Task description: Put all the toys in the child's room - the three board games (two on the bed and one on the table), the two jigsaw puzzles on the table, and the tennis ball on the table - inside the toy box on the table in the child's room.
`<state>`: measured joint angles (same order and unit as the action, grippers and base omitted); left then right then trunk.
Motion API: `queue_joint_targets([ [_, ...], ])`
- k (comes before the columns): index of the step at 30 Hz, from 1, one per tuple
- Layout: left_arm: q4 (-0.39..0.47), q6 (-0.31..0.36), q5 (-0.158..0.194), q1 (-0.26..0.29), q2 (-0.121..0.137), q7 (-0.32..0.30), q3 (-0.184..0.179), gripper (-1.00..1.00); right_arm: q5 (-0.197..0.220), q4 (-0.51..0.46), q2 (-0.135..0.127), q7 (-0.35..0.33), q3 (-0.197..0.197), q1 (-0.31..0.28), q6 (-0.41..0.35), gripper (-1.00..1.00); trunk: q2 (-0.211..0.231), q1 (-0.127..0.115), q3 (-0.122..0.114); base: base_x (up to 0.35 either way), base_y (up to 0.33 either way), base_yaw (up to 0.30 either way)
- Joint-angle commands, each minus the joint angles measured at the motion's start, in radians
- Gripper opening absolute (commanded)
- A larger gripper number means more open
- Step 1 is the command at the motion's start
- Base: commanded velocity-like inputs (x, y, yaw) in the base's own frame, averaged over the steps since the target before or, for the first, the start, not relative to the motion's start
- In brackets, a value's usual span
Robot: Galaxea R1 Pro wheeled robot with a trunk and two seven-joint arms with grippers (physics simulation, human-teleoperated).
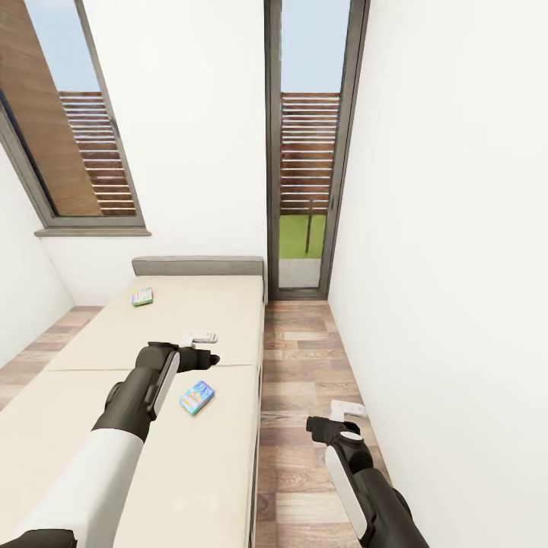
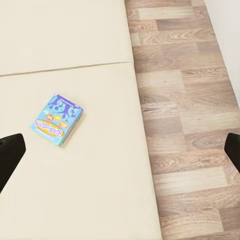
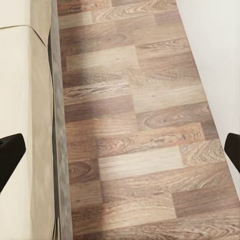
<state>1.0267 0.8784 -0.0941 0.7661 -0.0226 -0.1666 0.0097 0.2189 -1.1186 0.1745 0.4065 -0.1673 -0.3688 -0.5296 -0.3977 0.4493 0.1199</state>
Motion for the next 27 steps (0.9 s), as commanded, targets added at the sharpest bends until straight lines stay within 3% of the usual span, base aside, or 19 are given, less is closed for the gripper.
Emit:
queue_joint_targets([
  [1,0.001,0.004,-0.01,0.001,0.0,-0.008,0.001,1.0,0.01,-0.002,0.0,0.009,-0.001,-0.001,-0.003,1.0,-0.002,0.001,0.002,0.001,0.0,0.0],
  [27,0.005,0.007,-0.011,0.001,0.0,-0.009,0.006,1.0,0.011,-0.004,0.0,0.009,0.0,-0.001,-0.003,1.0,-0.002,0.001,0.002,0.0,0.0,0.0],
])
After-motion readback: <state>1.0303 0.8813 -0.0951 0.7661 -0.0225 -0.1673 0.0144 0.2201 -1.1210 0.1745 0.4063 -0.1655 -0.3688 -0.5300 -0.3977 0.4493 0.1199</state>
